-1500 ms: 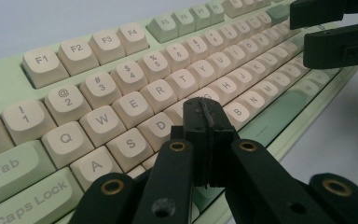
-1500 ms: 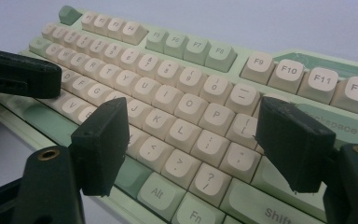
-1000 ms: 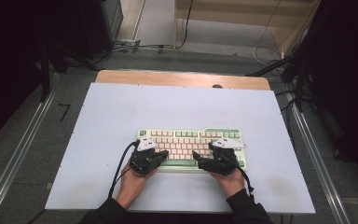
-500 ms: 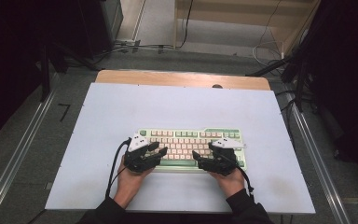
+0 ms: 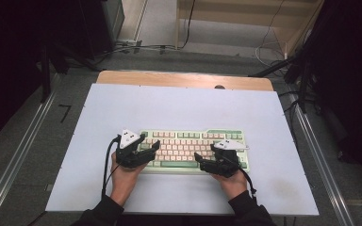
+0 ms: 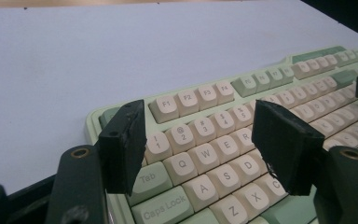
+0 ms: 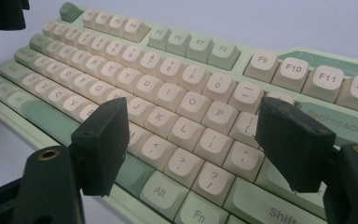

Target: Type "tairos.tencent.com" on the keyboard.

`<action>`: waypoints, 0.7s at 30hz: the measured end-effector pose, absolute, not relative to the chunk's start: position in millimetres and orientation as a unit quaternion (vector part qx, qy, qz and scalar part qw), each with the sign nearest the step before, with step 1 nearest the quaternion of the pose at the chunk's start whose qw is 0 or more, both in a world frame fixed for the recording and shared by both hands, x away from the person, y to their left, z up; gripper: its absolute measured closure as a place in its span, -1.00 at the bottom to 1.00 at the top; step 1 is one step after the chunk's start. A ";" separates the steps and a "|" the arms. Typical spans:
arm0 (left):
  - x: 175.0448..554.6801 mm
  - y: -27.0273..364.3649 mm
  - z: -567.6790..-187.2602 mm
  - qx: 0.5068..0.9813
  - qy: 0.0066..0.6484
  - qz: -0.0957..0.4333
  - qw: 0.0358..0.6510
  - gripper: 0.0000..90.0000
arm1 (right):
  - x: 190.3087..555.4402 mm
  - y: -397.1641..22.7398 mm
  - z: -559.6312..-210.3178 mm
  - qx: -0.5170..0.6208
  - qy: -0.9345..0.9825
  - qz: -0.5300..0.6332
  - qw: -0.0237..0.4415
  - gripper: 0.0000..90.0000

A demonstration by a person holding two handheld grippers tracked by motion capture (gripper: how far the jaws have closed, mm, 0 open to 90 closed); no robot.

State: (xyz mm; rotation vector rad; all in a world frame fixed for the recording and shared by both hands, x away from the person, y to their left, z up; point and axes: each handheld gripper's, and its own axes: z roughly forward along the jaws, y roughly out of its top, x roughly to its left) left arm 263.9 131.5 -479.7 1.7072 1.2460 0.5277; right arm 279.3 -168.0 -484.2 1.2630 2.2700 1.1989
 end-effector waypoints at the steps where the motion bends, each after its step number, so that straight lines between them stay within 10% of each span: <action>1: 264.0 131.0 -479.6 0.695 0.506 0.215 0.463 -0.10 | 279.0 -168.2 -484.3 0.438 0.785 0.415 0.140 -0.46; 10: 271.7 122.9 -482.3 0.715 0.486 0.189 0.466 0.95 | 276.4 -174.8 -484.5 0.446 0.781 0.413 0.145 -0.46; 21: 283.0 110.4 -489.5 0.744 0.477 0.152 0.443 1.00 | 273.0 -184.6 -484.7 0.458 0.774 0.411 0.151 -0.46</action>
